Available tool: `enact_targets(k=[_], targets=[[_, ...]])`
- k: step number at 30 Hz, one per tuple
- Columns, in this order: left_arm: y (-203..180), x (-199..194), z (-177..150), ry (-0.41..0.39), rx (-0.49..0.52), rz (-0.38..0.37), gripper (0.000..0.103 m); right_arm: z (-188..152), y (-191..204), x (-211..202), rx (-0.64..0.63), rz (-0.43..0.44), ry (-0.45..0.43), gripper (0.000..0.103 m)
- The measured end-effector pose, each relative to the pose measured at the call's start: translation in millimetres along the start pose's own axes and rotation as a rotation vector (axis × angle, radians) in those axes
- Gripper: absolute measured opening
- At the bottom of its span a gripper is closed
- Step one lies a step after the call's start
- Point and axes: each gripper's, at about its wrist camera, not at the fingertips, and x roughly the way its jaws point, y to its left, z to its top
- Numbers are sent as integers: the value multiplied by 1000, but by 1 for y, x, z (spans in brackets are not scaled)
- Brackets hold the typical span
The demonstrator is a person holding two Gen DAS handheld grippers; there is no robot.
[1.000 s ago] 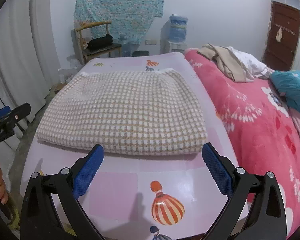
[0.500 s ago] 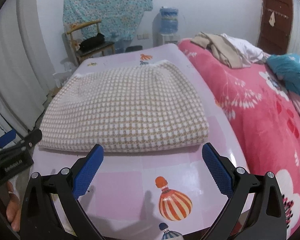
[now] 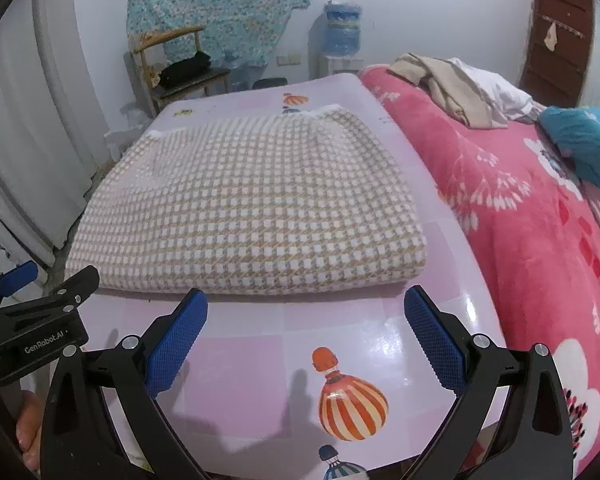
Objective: Fold large clothes
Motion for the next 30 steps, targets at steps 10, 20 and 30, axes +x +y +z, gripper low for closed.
enact_targets(k=[10,20,30], targets=[[1,9,0,29,-2,-6,98,-1,7,9,-19,-11,32,95],[3,10,0,30,-6,-5,98,-1,8,11,-21,-18,40,95],[4,11,0,35,-9,-7,97,-1,8,11,-22,-18,40,95]])
